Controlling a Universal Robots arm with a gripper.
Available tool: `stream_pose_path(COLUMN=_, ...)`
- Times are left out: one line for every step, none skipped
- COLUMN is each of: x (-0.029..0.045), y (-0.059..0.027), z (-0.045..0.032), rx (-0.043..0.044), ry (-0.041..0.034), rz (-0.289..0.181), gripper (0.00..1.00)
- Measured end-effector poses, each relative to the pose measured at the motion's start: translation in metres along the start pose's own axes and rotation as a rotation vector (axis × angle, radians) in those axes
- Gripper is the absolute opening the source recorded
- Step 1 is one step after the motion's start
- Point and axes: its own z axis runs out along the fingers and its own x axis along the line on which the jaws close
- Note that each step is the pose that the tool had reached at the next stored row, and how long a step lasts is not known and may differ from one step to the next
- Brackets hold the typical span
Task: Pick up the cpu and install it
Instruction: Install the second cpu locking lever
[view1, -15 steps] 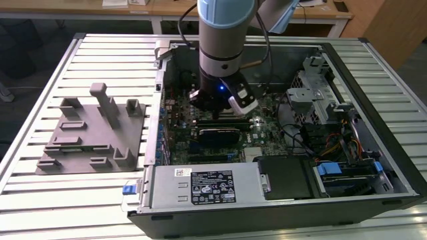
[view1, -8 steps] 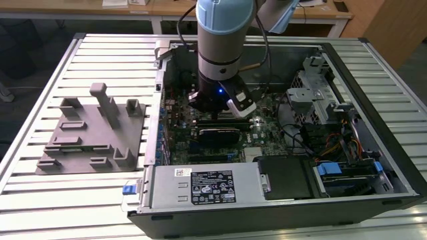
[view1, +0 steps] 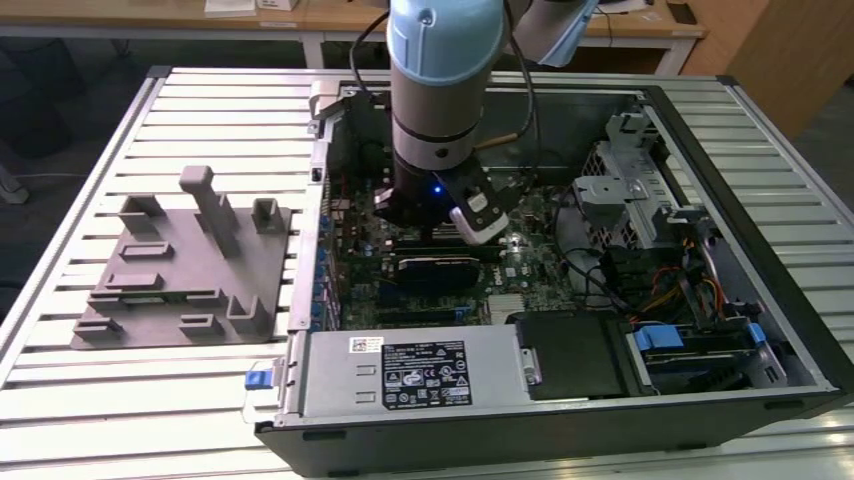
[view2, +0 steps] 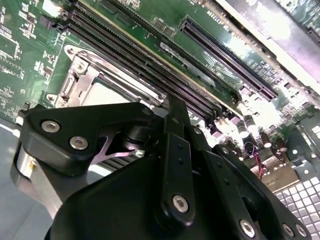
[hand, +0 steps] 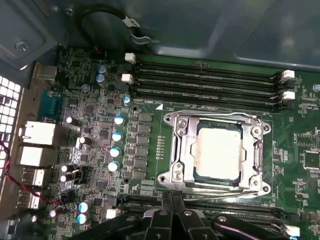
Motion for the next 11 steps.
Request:
stream_pose_path(x=0.0002, y=-0.0004, z=0.0004, rx=-0.0059, ry=-0.0004, rz=0.000, gripper=0.11)
stream_pose_path(x=0.0006, y=-0.0007, z=0.0009, rx=-0.0122, ry=-0.0009, rz=0.000, gripper=0.11)
stream_pose_path(x=0.0009, y=-0.0010, z=0.0014, rx=-0.0180, ry=-0.0014, rz=0.000, gripper=0.11)
stream_pose_path(x=0.0015, y=-0.0015, z=0.0020, rx=-0.0221, ry=-0.0018, rz=0.000, gripper=0.11)
stream_pose_path(x=0.0022, y=-0.0019, z=0.0027, rx=-0.0252, ry=-0.0020, rz=0.000, gripper=0.11)
stream_pose_path(x=0.0030, y=-0.0023, z=0.0034, rx=-0.0278, ry=-0.0022, rz=0.001, gripper=0.11)
stream_pose_path(x=0.0041, y=-0.0025, z=0.0042, rx=-0.0307, ry=-0.0025, rz=0.001, gripper=0.11)
stream_pose_path(x=0.0050, y=-0.0026, z=0.0050, rx=-0.0337, ry=-0.0027, rz=0.001, gripper=0.11)
stream_pose_path(x=0.0060, y=-0.0027, z=0.0056, rx=-0.0377, ry=-0.0031, rz=0.001, gripper=0.11)
stream_pose_path(x=0.0068, y=-0.0027, z=0.0061, rx=-0.0424, ry=-0.0036, rz=0.002, gripper=0.11)
stream_pose_path(x=0.0081, y=-0.0027, z=0.0067, rx=-0.0470, ry=-0.0042, rz=0.003, gripper=0.11)
